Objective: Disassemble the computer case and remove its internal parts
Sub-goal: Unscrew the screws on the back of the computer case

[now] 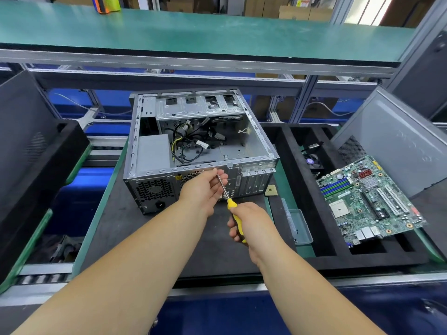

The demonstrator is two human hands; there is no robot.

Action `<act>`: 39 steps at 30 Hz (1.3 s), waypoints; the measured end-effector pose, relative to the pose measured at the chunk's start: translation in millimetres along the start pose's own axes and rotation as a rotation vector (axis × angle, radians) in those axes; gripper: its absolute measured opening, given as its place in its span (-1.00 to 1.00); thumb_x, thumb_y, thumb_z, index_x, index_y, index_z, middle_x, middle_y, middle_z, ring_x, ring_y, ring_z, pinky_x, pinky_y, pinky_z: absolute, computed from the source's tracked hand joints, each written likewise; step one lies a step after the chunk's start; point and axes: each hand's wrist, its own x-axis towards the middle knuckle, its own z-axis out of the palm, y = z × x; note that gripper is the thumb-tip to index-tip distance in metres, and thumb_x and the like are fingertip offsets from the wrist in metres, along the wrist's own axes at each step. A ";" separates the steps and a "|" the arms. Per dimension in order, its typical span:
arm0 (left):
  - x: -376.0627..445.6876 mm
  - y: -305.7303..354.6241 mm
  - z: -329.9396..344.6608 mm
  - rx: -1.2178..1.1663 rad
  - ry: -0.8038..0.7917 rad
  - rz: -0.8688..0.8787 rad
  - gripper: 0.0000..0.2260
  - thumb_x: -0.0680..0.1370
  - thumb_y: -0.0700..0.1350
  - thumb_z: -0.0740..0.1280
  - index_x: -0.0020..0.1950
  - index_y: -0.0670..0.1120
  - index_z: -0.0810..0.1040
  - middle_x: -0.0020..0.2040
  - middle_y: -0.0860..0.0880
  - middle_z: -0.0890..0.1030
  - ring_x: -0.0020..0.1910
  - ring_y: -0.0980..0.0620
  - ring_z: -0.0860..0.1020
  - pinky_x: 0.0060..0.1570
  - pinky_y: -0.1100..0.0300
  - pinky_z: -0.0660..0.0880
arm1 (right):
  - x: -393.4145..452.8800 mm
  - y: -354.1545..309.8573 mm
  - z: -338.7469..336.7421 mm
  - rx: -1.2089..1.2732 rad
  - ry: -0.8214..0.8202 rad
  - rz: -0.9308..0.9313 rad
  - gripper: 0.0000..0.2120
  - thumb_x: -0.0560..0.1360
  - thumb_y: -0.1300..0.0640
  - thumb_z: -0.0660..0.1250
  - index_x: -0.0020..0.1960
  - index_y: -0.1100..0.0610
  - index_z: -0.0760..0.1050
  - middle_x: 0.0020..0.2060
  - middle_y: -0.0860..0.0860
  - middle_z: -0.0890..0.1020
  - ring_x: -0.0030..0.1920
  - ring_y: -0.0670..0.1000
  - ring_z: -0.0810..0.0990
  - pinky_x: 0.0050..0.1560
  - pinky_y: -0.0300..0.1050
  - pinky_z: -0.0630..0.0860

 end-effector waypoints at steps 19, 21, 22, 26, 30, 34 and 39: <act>-23.0 -15.7 23.7 0.297 -0.268 0.040 -0.78 0.59 -0.18 0.18 -0.23 -0.11 0.51 -0.42 0.05 0.43 -0.42 0.11 0.33 -0.34 0.26 0.30 | 23.1 -19.7 -37.0 0.101 0.142 -0.347 -0.93 0.45 0.11 0.44 -0.08 0.00 0.59 -0.30 -0.11 0.62 -0.40 -0.17 0.46 -0.36 -0.25 0.36; -27.1 -20.3 31.5 0.421 -0.326 0.115 -0.82 0.59 -0.20 0.18 -0.04 -0.16 0.58 -0.42 0.09 0.44 -0.43 0.16 0.34 -0.35 0.28 0.29 | 26.9 -22.5 -47.4 0.124 0.134 -0.367 -0.94 0.44 0.13 0.44 -0.09 0.00 0.62 -0.32 -0.12 0.64 -0.45 -0.21 0.43 -0.37 -0.26 0.35; -27.8 -23.5 35.8 0.474 -0.344 0.144 -0.79 0.60 -0.20 0.18 0.06 -0.18 0.60 -0.41 0.11 0.45 -0.43 0.18 0.35 -0.35 0.30 0.29 | 28.5 -22.7 -53.5 0.120 0.126 -0.378 -0.95 0.45 0.13 0.43 -0.09 0.02 0.63 -0.35 -0.13 0.63 -0.46 -0.22 0.43 -0.38 -0.28 0.35; -27.5 -38.9 53.8 0.560 -0.368 0.173 -0.72 0.62 -0.20 0.17 0.17 -0.30 0.59 -0.38 0.13 0.46 -0.43 0.22 0.37 -0.36 0.34 0.30 | 36.7 -18.2 -83.3 0.092 0.135 -0.400 -0.96 0.45 0.13 0.46 -0.12 0.09 0.64 -0.36 -0.10 0.64 -0.34 -0.14 0.50 -0.40 -0.30 0.38; -25.9 -58.5 74.2 0.548 -0.404 0.098 -0.75 0.64 -0.12 0.21 0.05 -0.26 0.60 -0.37 0.07 0.48 -0.40 0.15 0.35 -0.31 0.29 0.32 | 48.5 -12.0 -117.5 0.082 0.169 -0.409 -0.93 0.44 0.13 0.48 -0.20 0.06 0.62 -0.40 -0.10 0.64 -0.38 -0.17 0.53 -0.44 -0.34 0.39; -20.7 -73.3 88.2 0.714 -0.364 0.141 -0.73 0.64 -0.04 0.19 -0.18 -0.05 0.58 -0.36 0.09 0.53 -0.41 0.14 0.39 -0.29 0.26 0.37 | 74.7 1.9 -162.1 -0.188 0.378 -0.347 -0.84 0.45 0.04 0.45 -0.28 0.02 0.55 -0.35 -0.06 0.59 -0.33 -0.02 0.50 -0.25 -0.06 0.45; -17.9 -77.5 93.3 0.898 -0.376 0.240 -0.77 0.59 -0.09 0.19 -0.19 0.02 0.59 -0.36 0.19 0.55 -0.33 0.14 0.44 -0.21 0.24 0.39 | 104.2 29.9 -200.3 -0.426 0.401 -0.174 -0.91 0.48 0.12 0.39 -0.20 0.06 0.56 -0.22 0.05 0.63 -0.26 0.08 0.51 -0.24 -0.06 0.43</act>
